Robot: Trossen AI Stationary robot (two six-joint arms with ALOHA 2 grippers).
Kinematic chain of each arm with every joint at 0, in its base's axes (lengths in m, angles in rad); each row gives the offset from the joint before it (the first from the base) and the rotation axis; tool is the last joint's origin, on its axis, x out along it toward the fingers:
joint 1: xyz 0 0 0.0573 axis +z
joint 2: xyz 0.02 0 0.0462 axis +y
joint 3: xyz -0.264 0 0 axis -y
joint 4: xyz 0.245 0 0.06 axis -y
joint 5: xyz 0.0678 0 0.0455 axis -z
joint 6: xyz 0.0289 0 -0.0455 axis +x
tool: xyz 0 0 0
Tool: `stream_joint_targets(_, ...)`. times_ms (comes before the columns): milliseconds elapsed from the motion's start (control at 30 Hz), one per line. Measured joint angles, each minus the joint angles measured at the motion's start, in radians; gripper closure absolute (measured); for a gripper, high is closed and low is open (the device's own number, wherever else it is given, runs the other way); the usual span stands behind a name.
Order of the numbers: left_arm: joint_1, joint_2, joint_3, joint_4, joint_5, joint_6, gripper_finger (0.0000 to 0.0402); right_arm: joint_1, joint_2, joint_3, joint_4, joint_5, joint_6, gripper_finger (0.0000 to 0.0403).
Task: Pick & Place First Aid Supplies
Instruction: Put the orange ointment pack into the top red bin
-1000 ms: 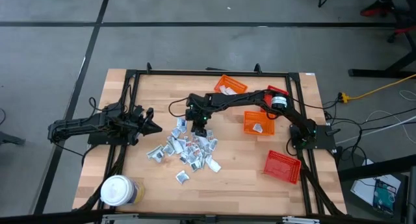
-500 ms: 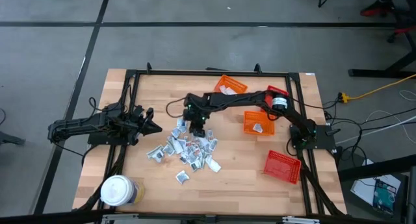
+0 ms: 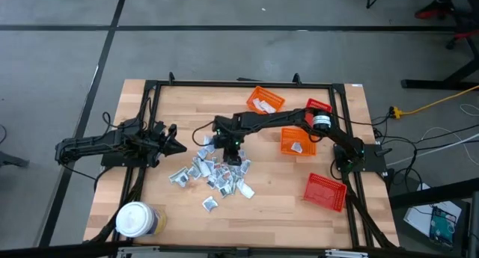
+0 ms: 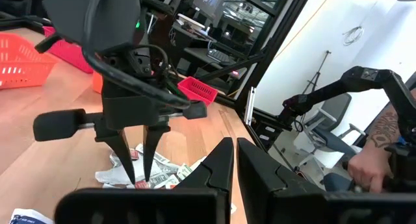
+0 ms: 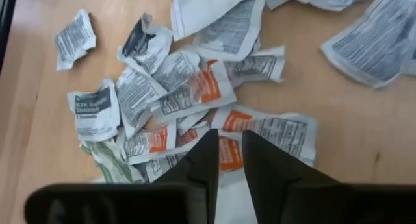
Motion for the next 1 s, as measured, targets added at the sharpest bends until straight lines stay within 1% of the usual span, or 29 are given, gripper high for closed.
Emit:
stream_joint_targets(300, 0.0, 0.0, 0.0, 0.0, 0.0, 0.0, 0.0386, -0.003, 0.0, -0.048, 0.089, 0.0, 0.007, 0.0346)
stream_joint_targets(567, 0.0, 0.0, 0.0, 0.0, 0.0, 0.0, 0.0386, -0.023, 0.024, -0.05, 0.122, 0.05, 0.017, 0.0346)
stream_joint_targets(667, 0.0, 0.0, 0.0, 0.0, 0.0, 0.0, 0.0386, -0.034, 0.026, -0.05, 0.143, 0.1, 0.02, 0.0346)
stream_joint_targets(1000, 0.0, 0.0, 0.0, 0.0, 0.0, 0.0, 0.0386, -0.116, 0.027, -0.049, 0.16, 0.173, 0.032, 0.0346)
